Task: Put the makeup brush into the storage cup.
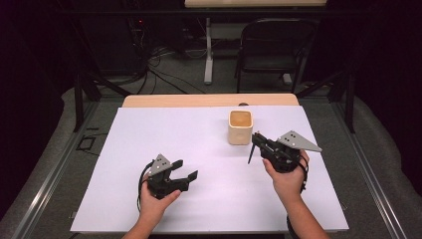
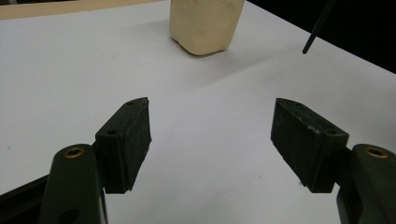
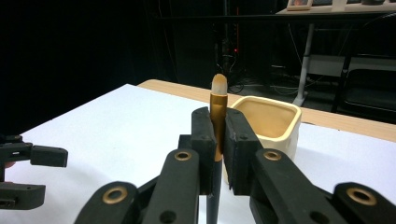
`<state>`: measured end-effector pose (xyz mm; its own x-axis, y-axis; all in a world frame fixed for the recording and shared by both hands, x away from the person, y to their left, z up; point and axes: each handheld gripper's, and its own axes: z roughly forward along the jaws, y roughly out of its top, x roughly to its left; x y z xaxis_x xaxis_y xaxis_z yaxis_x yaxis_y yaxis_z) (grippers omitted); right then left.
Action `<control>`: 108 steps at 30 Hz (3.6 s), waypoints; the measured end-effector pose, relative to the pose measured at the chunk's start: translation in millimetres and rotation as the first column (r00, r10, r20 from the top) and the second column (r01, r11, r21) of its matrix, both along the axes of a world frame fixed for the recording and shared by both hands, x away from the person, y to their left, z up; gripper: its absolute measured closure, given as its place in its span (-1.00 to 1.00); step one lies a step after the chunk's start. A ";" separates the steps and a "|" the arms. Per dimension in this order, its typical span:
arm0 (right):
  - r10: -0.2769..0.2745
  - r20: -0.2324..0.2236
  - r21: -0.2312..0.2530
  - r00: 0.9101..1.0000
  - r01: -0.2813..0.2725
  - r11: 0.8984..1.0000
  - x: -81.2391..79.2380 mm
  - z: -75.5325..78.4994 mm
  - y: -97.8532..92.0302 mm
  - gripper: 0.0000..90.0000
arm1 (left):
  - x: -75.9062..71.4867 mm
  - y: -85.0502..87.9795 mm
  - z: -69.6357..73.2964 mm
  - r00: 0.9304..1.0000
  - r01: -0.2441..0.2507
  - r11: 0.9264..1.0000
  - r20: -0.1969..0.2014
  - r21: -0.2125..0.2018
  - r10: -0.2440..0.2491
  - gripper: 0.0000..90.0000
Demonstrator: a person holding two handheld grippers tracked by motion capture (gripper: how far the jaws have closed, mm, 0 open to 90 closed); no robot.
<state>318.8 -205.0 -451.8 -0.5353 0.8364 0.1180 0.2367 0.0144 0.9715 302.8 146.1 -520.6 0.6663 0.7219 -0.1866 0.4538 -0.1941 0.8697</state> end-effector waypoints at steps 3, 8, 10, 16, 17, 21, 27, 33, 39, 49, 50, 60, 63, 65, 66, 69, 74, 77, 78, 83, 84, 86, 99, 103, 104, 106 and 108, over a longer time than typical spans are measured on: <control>0.017 0.001 -0.002 1.000 -0.017 1.000 3.4 1.0 -0.6 0.86 | 0.2 0.5 0.2 1.000 0.002 1.000 -0.001 0.001 -0.002 -0.35; 0.045 -0.007 0.000 0.999 -0.045 0.999 9.2 1.8 -2.9 0.86 | 0.2 0.4 0.5 1.000 0.003 1.000 -0.002 -0.003 -0.003 -0.35; 0.055 -0.006 0.002 0.998 -0.055 0.998 11.8 2.7 -4.5 0.86 | 0.3 0.4 0.6 1.000 0.001 1.000 0.000 -0.005 -0.001 -0.35; 0.045 0.002 -0.020 0.999 -0.045 0.999 15.0 7.0 -5.2 0.86 | 1.1 1.1 0.6 1.000 0.000 1.000 0.001 -0.007 0.000 -0.35; 0.039 0.007 -0.018 0.999 -0.039 0.999 15.9 7.3 -4.5 0.86 | 1.2 1.1 0.7 1.000 0.000 1.000 0.002 -0.007 0.000 -0.35; 0.024 0.013 -0.035 1.000 -0.023 0.999 19.9 8.8 -2.5 0.86 | 1.0 0.4 0.4 1.000 0.001 1.000 0.001 -0.003 -0.001 -0.35; 0.003 0.013 -0.034 1.000 -0.003 0.999 25.9 10.1 -1.5 0.86 | 0.7 0.5 1.2 1.000 0.001 1.000 0.006 -0.001 -0.001 -0.35; -0.017 0.031 -0.039 0.999 0.019 0.999 31.1 11.4 0.8 0.86 | 0.6 1.3 2.0 1.000 -0.001 1.000 0.006 -0.001 0.001 -0.35; -0.033 0.037 -0.057 0.999 0.035 0.998 36.5 11.4 1.6 0.86 | 0.6 0.9 2.0 1.000 0.000 1.000 0.008 -0.001 0.000 -0.35; -0.050 0.038 -0.047 0.998 0.052 0.998 44.2 18.8 -2.0 0.86 | 0.4 1.5 2.2 1.000 -0.002 1.000 0.007 0.000 0.002 -0.36; -0.051 0.043 -0.046 0.998 0.053 0.998 45.3 20.0 -1.8 0.86 | 0.4 1.5 2.0 1.000 -0.002 1.000 0.007 -0.001 0.002 -0.35; -0.053 0.055 -0.053 0.997 0.056 0.997 54.1 35.2 2.2 0.86 | 0.4 1.7 2.0 1.000 -0.002 1.000 0.007 0.000 0.002 -0.35; -0.053 0.062 -0.052 0.997 0.056 0.997 57.7 38.5 4.5 0.86 | 0.7 2.3 2.1 1.000 0.000 1.000 0.008 -0.002 0.000 -0.35; -0.053 0.059 -0.052 0.997 0.056 0.997 59.5 40.4 5.5 0.86 | 0.7 2.6 2.1 1.000 -0.001 1.000 0.008 -0.002 0.001 -0.35; -0.054 0.062 -0.049 0.997 0.057 0.997 60.7 41.1 6.1 0.86 | 0.7 2.7 2.0 1.000 -0.002 1.000 0.007 -0.004 0.002 -0.35; -0.055 0.061 -0.048 0.997 0.058 0.997 63.8 43.4 7.5 0.86 | 0.8 2.8 2.1 1.000 -0.001 1.000 0.007 -0.003 0.002 -0.35; -0.056 0.058 -0.050 0.997 0.059 0.997 68.4 47.7 10.5 0.86 | 0.8 2.8 2.1 1.000 -0.001 1.000 0.008 -0.004 0.001 -0.35; -0.055 0.065 -0.055 0.996 0.059 0.997 70.8 50.4 12.1 0.86 | 0.7 2.8 2.2 1.000 -0.003 1.000 0.008 -0.003 0.003 -0.35; -0.055 0.066 -0.054 0.996 0.059 0.997 71.4 51.5 12.9 0.86 | 0.6 2.8 2.3 1.000 -0.003 1.000 0.008 -0.003 0.003 -0.35; -0.058 0.073 -0.064 0.996 0.063 0.996 75.5 57.2 16.5 0.86 | 0.5 2.9 2.4 1.000 -0.006 1.000 0.007 -0.011 0.006 -0.36; -0.058 0.075 -0.064 0.996 0.062 0.996 76.3 58.1 17.2 0.86 | 0.6 3.0 2.5 1.000 -0.006 1.000 0.007 -0.012 0.006 -0.35; -0.056 0.079 -0.073 0.995 0.062 0.995 78.3 60.7 19.0 0.86 | 0.8 3.6 2.8 1.000 -0.007 1.000 0.009 -0.011 0.007 -0.35; -0.069 0.073 -0.090 0.995 0.076 0.993 92.8 69.2 28.1 0.86 | 1.0 5.2 3.1 1.000 -0.007 1.000 0.007 -0.013 0.007 -0.35; -0.072 0.068 -0.092 0.995 0.079 0.993 97.1 69.0 29.2 0.86 | 1.2 6.3 3.3 1.000 -0.011 1.000 0.006 -0.014 0.011 -0.35; -0.074 0.067 -0.093 0.995 0.080 0.992 97.8 68.7 29.4 0.86 | 1.2 6.5 3.4 1.000 -0.011 1.000 0.005 -0.015 0.011 -0.35; -0.076 0.066 -0.090 0.995 0.081 0.993 100.2 67.4 30.1 0.86 | 1.3 7.1 3.6 1.000 -0.009 1.000 0.006 -0.018 0.009 -0.35; -0.077 0.063 -0.092 0.995 0.083 0.992 102.0 66.3 30.4 0.86 | 1.3 7.3 3.5 1.000 -0.014 1.000 0.005 -0.017 0.014 -0.36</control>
<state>420.8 -174.6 -385.5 -0.4698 0.8828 0.0067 0.1831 0.0901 0.9790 304.1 153.4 -517.1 0.6571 0.7279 -0.1958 0.4521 -0.1728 0.8751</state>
